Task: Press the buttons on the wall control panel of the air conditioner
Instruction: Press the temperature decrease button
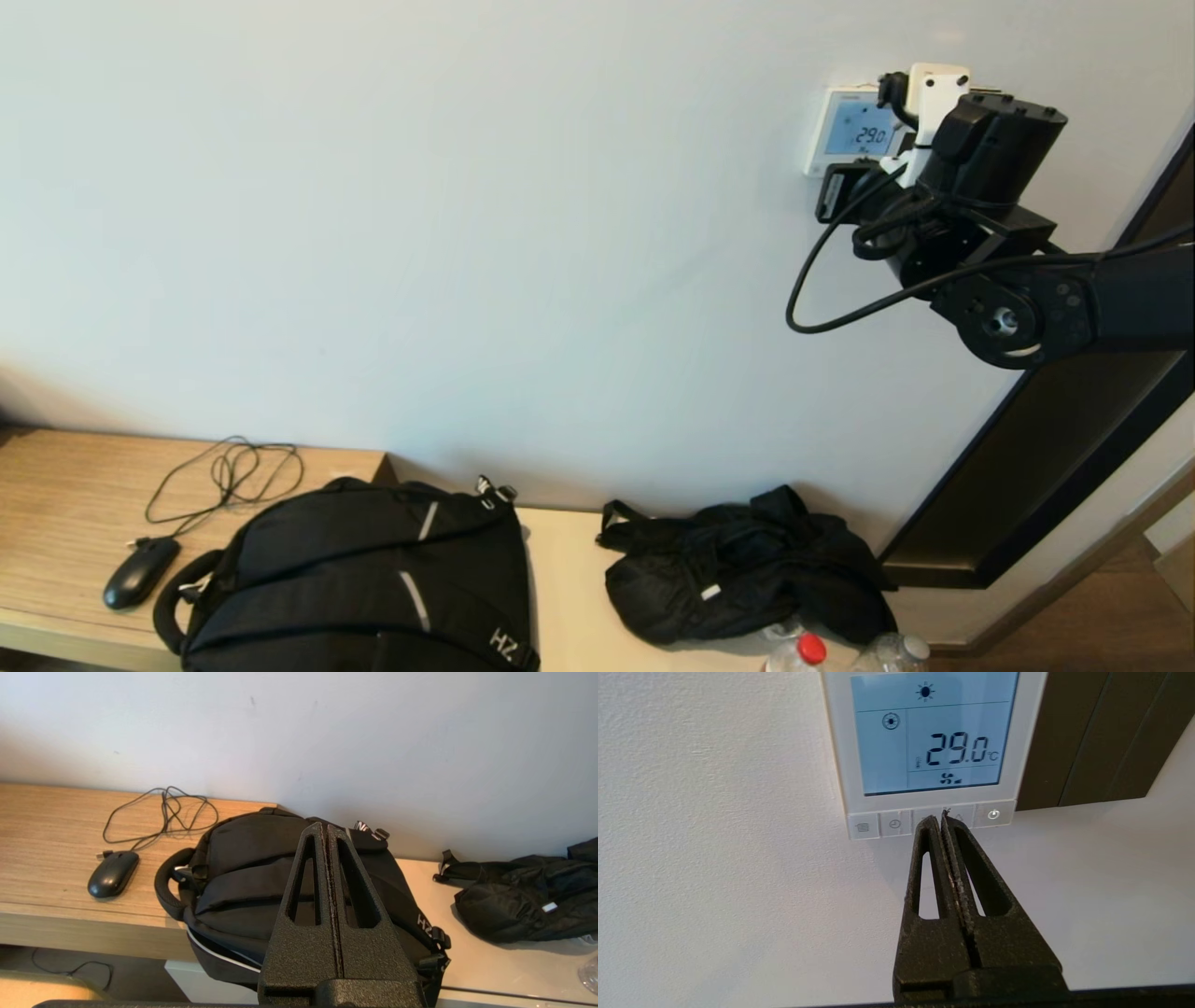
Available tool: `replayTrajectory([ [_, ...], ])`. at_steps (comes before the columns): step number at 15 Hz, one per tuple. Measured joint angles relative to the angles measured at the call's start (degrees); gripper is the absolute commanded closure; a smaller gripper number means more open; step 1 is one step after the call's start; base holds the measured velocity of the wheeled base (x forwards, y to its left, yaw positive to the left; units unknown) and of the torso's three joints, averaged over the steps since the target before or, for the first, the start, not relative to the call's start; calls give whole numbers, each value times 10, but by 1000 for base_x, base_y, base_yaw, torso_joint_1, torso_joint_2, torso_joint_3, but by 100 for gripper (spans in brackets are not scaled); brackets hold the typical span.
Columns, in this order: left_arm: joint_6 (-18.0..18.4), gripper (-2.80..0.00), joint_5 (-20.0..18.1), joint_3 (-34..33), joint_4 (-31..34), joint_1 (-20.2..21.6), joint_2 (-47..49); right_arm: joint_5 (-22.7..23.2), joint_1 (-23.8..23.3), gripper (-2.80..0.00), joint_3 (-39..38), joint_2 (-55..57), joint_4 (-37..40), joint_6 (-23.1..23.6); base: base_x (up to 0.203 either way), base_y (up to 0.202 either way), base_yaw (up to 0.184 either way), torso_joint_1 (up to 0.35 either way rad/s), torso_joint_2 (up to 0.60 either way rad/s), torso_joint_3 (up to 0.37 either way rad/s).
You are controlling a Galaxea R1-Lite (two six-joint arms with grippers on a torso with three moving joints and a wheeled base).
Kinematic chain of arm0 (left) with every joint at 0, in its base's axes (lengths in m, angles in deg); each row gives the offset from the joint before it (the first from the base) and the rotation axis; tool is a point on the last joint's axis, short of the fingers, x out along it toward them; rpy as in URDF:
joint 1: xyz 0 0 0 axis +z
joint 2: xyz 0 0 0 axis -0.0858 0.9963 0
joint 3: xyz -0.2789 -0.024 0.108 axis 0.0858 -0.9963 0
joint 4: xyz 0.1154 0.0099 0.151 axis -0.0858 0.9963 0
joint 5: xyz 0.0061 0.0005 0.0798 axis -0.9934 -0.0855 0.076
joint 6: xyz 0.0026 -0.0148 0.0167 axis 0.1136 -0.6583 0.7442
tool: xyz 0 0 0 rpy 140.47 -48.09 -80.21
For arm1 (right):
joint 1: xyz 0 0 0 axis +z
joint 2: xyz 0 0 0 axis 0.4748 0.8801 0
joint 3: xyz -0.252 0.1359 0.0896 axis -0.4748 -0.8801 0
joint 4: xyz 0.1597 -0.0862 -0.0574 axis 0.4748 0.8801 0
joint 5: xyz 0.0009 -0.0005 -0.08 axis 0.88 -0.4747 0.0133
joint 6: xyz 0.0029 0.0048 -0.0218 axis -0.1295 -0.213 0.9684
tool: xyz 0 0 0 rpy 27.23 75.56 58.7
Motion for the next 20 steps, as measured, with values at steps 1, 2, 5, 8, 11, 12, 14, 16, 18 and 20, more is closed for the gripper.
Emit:
replayTrajectory([
  [1, 0, 0, 0, 0, 0, 0, 0, 0, 0, 0, 0, 1, 0, 1, 0, 0, 0, 0, 0, 0],
  [2, 0, 0, 0, 0, 0, 0, 0, -1, 0, 0, 0, 2, -1, 1, 0, 0, 0, 0, 0, 0],
  [5, 0, 0, 0, 0, 0, 0, 0, -1, 0, 0, 0, 10, -2, 1, 0, 0, 0, 0, 0, 0],
  [8, 0, 0, 0, 0, 0, 0, 0, -3, 0, 0, 6, 19, -3, 1, 0, 0, 0, 0, 0, 0],
  [11, 0, 0, 0, 0, 0, 0, 0, -2, 0, 0, 10, 23, -10, 1, 0, 0, 0, 0, 0, 0],
  [12, 0, 0, 0, 0, 0, 0, 0, -2, 2, 0, 10, 24, -16, 1, 0, 0, 0, 0, 0, 0],
  [14, 0, 0, 0, 0, 0, 0, 0, -3, 8, 0, 7, 23, -26, 2, 0, 0, 0, 0, 0, 0],
  [16, 0, 0, 0, 0, 0, 0, 0, -2, 16, 0, 11, 22, -24, 3, 0, 0, 0, 0, 0, 0],
  [18, 0, 0, 0, 0, 0, 0, 0, -3, 28, 0, 24, 29, -25, 4, 0, 0, 0, 0, 0, 0],
  [20, 0, 0, 0, 0, 0, 0, 0, -3, 34, 0, 36, 39, -25, 5, 0, 0, 0, 0, 0, 0],
])
